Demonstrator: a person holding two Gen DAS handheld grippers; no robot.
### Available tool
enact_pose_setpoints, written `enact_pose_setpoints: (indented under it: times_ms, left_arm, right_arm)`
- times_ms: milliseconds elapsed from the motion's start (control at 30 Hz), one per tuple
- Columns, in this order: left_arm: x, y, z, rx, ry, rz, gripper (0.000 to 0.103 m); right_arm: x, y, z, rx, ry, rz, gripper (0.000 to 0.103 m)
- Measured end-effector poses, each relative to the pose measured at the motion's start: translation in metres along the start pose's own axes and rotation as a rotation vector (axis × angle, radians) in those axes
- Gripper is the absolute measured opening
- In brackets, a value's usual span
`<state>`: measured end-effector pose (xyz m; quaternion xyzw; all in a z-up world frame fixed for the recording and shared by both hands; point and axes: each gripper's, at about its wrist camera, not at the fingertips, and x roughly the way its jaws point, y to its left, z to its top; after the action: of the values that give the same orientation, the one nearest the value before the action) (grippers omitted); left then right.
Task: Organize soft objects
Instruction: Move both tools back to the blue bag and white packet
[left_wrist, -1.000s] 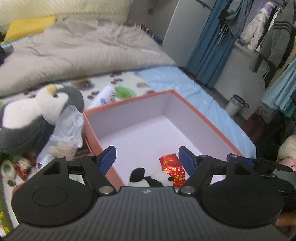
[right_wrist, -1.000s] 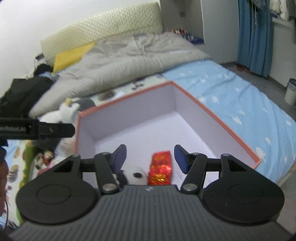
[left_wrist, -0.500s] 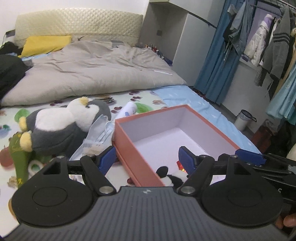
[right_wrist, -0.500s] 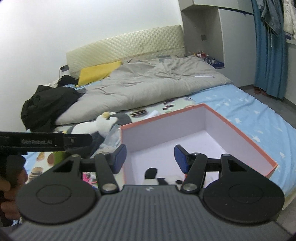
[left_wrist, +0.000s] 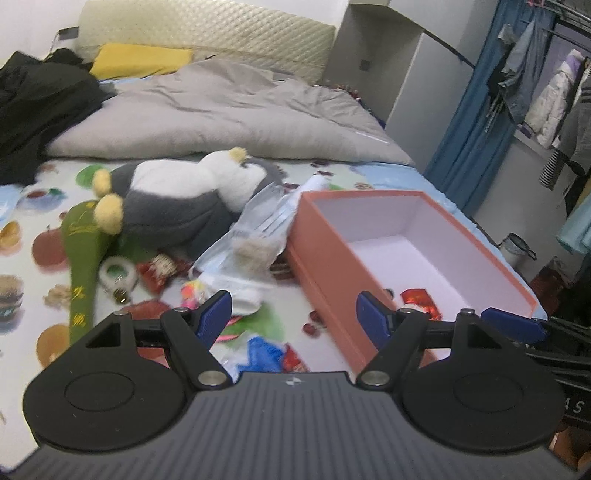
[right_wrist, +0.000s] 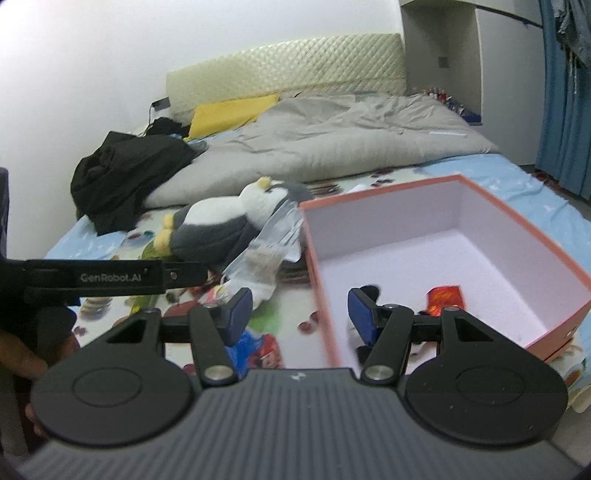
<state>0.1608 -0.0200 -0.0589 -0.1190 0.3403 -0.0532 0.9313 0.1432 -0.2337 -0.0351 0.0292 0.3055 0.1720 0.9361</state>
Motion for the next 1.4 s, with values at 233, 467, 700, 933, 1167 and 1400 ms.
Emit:
enact_pose_setpoints:
  times_ms: [233,467,700,933,1167,1400]
  left_arm:
    - [-0.002,0.031,-0.026,-0.058,0.017,0.079,0.079]
    - [0.001,0.060,-0.050,-0.146,0.046,0.117,0.078]
    - [0.024,0.077,-0.047,-0.178,0.061,0.093,0.078]
    - [0.068,0.078,-0.021,-0.106,0.073,0.061,0.078]
    - [0.111,0.070,0.007,-0.011,0.079,0.025,0.079]
    - [0.158,0.066,0.023,0.038,0.114,0.010,0.080]
  right_arm:
    - [0.012,0.027,-0.015,-0.030,0.050,0.081,0.060]
    - [0.021,0.043,-0.041,-0.073,0.122,0.095,0.060]
    - [0.046,0.052,-0.063,-0.095,0.203,0.107,0.060]
    - [0.084,0.055,-0.072,-0.114,0.276,0.100,0.060]
    - [0.112,0.064,-0.066,-0.152,0.300,0.104,0.059]
    - [0.136,0.068,-0.069,-0.172,0.359,0.114,0.025]
